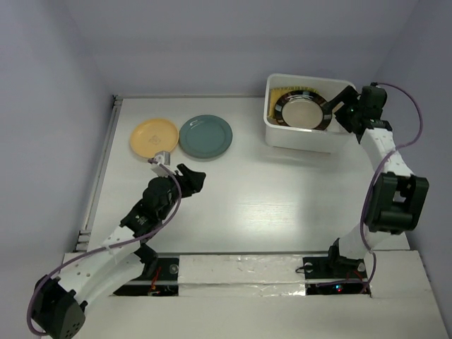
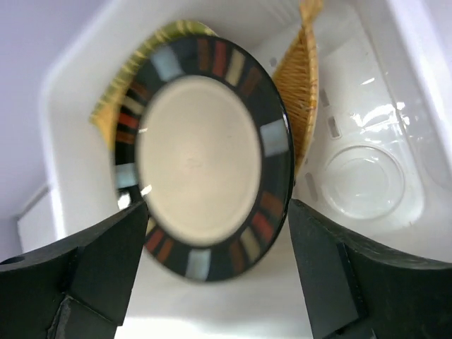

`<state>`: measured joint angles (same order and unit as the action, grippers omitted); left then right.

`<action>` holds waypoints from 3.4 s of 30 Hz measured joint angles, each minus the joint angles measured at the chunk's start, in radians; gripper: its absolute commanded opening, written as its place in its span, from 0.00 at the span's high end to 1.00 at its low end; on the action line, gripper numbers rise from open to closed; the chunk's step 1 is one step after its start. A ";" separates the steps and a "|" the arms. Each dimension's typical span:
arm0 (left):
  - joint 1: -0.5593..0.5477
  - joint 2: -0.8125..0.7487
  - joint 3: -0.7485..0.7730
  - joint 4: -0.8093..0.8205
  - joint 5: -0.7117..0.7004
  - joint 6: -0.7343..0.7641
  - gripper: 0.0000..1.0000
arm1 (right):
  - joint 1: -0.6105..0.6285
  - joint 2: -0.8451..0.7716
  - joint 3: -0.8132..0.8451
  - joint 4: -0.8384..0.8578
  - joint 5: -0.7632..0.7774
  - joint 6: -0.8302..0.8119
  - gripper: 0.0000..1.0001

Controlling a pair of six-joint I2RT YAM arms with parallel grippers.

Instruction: Place the plates into the plastic bin on the countertop

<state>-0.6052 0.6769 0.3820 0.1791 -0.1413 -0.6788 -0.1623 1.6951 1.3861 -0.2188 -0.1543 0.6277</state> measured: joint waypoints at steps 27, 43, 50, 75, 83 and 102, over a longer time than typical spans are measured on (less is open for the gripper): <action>0.251 0.912 0.270 0.351 -0.067 -0.311 0.44 | 0.163 -0.896 -0.830 0.381 -0.177 0.101 0.80; 0.274 1.162 0.318 0.584 0.007 -0.502 0.75 | 0.236 -0.900 -0.859 0.472 -0.271 0.103 0.79; 0.282 1.175 0.307 0.696 -0.018 -0.557 1.00 | 0.236 -0.903 -0.860 0.482 -0.292 0.106 0.79; 0.264 0.621 -0.188 0.869 0.218 -0.488 1.00 | 0.641 -0.619 -1.065 0.764 -0.124 0.259 0.02; 0.264 0.457 -0.240 0.766 0.260 -0.478 1.00 | 0.711 -0.192 -1.046 1.061 -0.054 0.399 0.04; 0.264 0.219 -0.323 0.643 0.325 -0.523 1.00 | 0.776 0.227 -0.967 1.537 -0.021 0.630 0.09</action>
<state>-0.3408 0.8955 0.0589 0.8223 0.1841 -1.2022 0.6132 1.9224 0.4187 1.3182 -0.1757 1.2575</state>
